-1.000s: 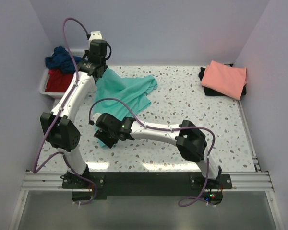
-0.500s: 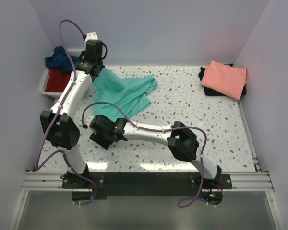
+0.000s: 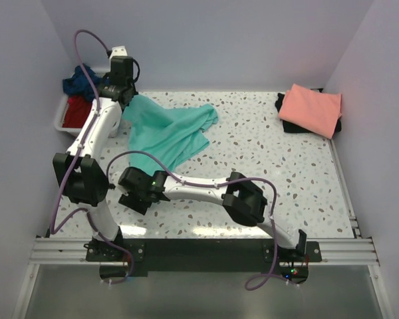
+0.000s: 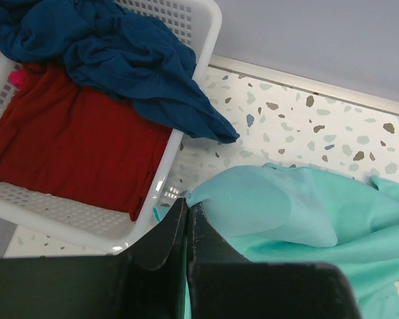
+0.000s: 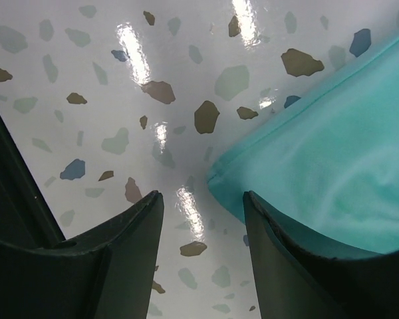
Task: Fold and stack the t-shirts
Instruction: Flatten the tshirt out
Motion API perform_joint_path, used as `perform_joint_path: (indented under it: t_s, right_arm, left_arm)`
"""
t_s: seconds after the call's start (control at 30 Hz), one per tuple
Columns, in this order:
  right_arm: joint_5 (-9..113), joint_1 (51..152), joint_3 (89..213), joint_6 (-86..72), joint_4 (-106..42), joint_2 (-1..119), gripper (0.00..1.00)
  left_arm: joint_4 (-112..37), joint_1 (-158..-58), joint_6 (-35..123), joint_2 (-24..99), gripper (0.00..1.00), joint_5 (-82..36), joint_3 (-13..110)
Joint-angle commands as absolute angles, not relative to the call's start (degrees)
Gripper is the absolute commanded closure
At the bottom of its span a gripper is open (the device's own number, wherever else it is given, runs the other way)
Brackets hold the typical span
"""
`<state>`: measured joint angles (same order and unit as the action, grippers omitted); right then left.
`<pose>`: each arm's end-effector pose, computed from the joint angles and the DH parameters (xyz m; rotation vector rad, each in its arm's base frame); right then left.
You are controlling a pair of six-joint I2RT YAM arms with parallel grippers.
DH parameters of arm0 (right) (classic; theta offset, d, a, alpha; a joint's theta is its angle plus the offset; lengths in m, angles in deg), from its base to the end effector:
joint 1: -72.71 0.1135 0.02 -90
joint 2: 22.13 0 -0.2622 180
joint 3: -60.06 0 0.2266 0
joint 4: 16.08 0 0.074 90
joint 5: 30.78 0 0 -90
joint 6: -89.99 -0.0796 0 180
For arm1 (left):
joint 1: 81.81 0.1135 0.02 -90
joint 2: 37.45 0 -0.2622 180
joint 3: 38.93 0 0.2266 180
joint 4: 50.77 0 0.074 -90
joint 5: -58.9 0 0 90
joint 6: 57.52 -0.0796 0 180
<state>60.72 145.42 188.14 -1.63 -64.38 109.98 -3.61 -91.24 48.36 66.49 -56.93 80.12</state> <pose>0.1553 0.4918 0.1705 -1.4773 2.0874 0.5003 0.4253 -0.0355 0.3498 -0.3769 2.0410 0.2109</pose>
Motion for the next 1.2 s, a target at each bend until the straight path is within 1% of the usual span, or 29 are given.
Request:
perform_joint_path:
  t_s: [0.0, 0.27, 0.57, 0.7, 0.77, 0.8, 0.83, 0.9, 0.93, 1.0, 1.03, 1.17]
  right_arm:
    - [59.7, 145.6, 190.9, -0.3, -63.4, 111.8, 0.45]
    - [63.7, 145.6, 191.0, 1.6, -60.1, 114.9, 0.46]
    - [69.1, 145.6, 190.6, 1.6, -56.7, 114.0, 0.46]
    - [69.1, 145.5, 191.4, 1.6, -56.9, 115.0, 0.46]
    - [69.1, 145.6, 191.5, 1.3, -57.3, 115.3, 0.49]
    - [69.1, 145.5, 191.5, 1.3, -57.4, 115.4, 0.52]
    - [69.1, 145.5, 191.4, 1.2, -57.8, 115.3, 0.61]
    - [69.2, 145.5, 191.0, 1.0, -58.0, 115.2, 0.72]
    - [69.3, 145.5, 190.5, 1.0, -58.1, 114.9, 0.85]
    - [70.4, 145.5, 190.1, 0.8, -58.3, 114.5, 0.98]
    - [70.8, 145.5, 189.6, 0.6, -58.6, 114.2, 1.0]
    - [76.6, 145.5, 187.1, 0.4, -60.3, 110.4, 1.0]
  left_arm:
    - [-5.6, -90.4, 48.5, 65.6, 1.0, -55.6, 79.1]
    - [-6.1, -89.5, 48.6, 65.1, 1.0, -53.7, 77.9]
    - [-6.4, -89.1, 48.9, 64.4, 1.0, -52.5, 76.9]
    - [-6.7, -88.9, 49.0, 63.9, 1.0, -52.3, 76.5]
    - [-6.9, -88.8, 49.0, 63.7, 1.0, -52.3, 76.3]
    - [-6.9, -88.7, 49.0, 63.6, 1.0, -52.1, 76.2]
    - [-6.9, -88.7, 49.0, 63.5, 1.0, -52.0, 76.0]
    - [-6.9, -88.6, 49.1, 63.5, 1.0, -51.9, 75.9]
    - [-6.9, -88.5, 49.2, 63.4, 1.0, -51.8, 75.8]
    - [-7.0, -88.5, 49.3, 63.4, 1.0, -51.8, 75.7]
    - [-7.0, -88.5, 49.3, 63.4, 1.0, -51.8, 75.7]
    - [-6.9, -88.4, 49.3, 62.9, 1.0, -51.9, 75.7]
